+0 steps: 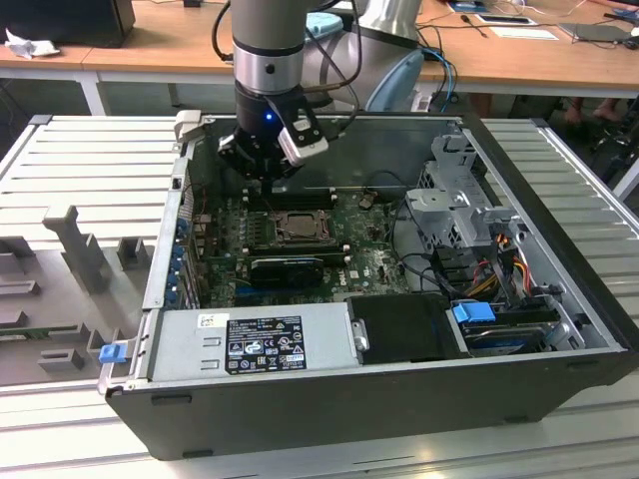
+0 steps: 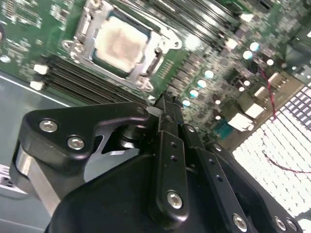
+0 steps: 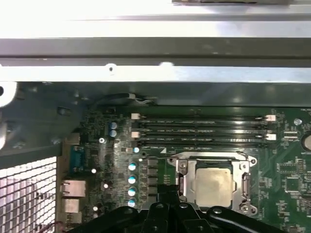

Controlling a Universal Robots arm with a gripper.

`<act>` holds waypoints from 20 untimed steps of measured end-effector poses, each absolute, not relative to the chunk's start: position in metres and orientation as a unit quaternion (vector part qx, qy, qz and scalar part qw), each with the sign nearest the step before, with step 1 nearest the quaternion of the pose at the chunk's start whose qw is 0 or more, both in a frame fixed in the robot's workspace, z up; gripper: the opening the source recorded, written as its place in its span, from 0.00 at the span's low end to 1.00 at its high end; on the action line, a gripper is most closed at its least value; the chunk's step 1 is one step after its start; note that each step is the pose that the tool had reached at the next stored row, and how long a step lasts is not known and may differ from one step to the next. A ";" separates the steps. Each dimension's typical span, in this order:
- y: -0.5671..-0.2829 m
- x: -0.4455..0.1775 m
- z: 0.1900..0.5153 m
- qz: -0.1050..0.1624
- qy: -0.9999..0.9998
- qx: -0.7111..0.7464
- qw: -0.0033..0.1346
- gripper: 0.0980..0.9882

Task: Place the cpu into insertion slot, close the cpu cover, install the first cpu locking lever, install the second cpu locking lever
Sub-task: 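Install the first cpu locking lever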

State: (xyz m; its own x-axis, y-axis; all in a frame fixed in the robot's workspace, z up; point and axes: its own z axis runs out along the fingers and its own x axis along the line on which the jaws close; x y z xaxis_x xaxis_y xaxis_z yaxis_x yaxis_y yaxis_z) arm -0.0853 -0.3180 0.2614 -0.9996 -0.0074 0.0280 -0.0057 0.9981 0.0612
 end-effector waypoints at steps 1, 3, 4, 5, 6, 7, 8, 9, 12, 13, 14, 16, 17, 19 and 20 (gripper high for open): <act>-0.318 -0.089 0.261 -0.031 -0.999 0.003 0.014 0.01; -0.318 -0.096 0.261 -0.031 -0.999 0.003 0.014 0.01; -0.317 -0.099 0.261 -0.031 -0.999 0.003 0.014 0.01; -0.317 -0.102 0.261 -0.031 -0.999 0.003 0.014 0.01; -0.317 -0.105 0.261 -0.031 -0.999 0.003 0.014 0.01; -0.317 -0.107 0.261 -0.031 -0.999 0.003 0.014 0.01; -0.317 -0.109 0.261 -0.031 -0.999 0.003 0.014 0.01; -0.316 -0.110 0.261 -0.031 -0.999 0.003 0.014 0.01; -0.313 -0.112 0.260 -0.031 -0.999 0.003 0.014 0.01; -0.312 -0.113 0.259 -0.031 -0.999 0.003 0.014 0.01; -0.309 -0.113 0.258 -0.031 -0.999 0.004 0.014 0.01; -0.305 -0.113 0.257 -0.031 -0.999 0.004 0.014 0.01; -0.302 -0.113 0.256 -0.031 -0.999 0.004 0.014 0.01; -0.298 -0.113 0.256 -0.031 -0.999 0.004 0.014 0.01; -0.297 -0.113 0.256 -0.031 -0.999 0.004 0.014 0.01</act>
